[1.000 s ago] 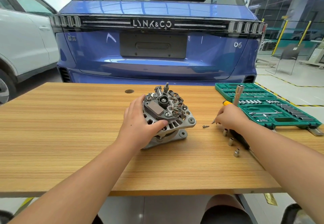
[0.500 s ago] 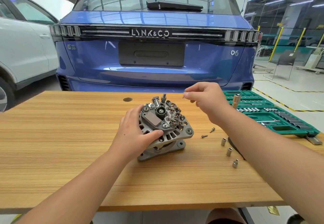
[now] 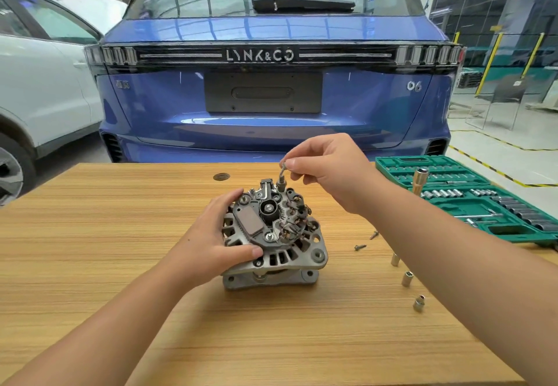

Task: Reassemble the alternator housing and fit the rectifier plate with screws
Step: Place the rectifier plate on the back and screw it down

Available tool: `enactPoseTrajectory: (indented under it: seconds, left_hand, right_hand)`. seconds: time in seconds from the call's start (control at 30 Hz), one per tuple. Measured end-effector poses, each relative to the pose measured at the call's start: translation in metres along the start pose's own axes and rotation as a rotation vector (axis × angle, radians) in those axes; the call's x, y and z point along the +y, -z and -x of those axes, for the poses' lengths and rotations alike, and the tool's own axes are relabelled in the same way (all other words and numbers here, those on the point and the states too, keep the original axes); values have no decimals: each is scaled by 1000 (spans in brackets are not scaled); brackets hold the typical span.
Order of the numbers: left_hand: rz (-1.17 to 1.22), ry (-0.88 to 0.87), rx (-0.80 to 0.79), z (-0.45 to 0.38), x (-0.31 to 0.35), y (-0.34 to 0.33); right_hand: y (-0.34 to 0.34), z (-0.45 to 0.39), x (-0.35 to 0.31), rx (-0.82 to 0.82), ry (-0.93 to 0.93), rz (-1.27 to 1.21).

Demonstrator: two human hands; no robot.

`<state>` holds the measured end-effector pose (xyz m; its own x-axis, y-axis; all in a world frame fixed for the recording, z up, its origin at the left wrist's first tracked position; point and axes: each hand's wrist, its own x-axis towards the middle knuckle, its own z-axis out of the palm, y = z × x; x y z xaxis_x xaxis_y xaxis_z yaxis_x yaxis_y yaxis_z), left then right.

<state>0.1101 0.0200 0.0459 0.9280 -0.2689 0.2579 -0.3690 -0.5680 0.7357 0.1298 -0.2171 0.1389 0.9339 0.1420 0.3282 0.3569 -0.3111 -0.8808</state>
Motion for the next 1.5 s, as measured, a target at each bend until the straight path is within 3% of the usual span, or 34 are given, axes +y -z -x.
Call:
enactPoseTrajectory:
  seconds: [0.37,0.57,0.8,1.07,1.5]
  left_hand:
    - [-146,-120,-167,-24,9,15]
    - [-123,-172,-167,-33,2,15]
    - [-83,-140,-138,-34,1,11]
    - [-42,-78,-160,-29,7,12]
    - [-10,-63,-172,-28,8,11]
  right_hand:
    - [-6,-13,-7,-34,62,175]
    - [-12,-27,-12,-101,126,290]
    - [-29,-26,-18,-307,194,628]
    - [-36,-25,-31,-398,256,882]
    - [-37,-22,-33,-432,281,977]
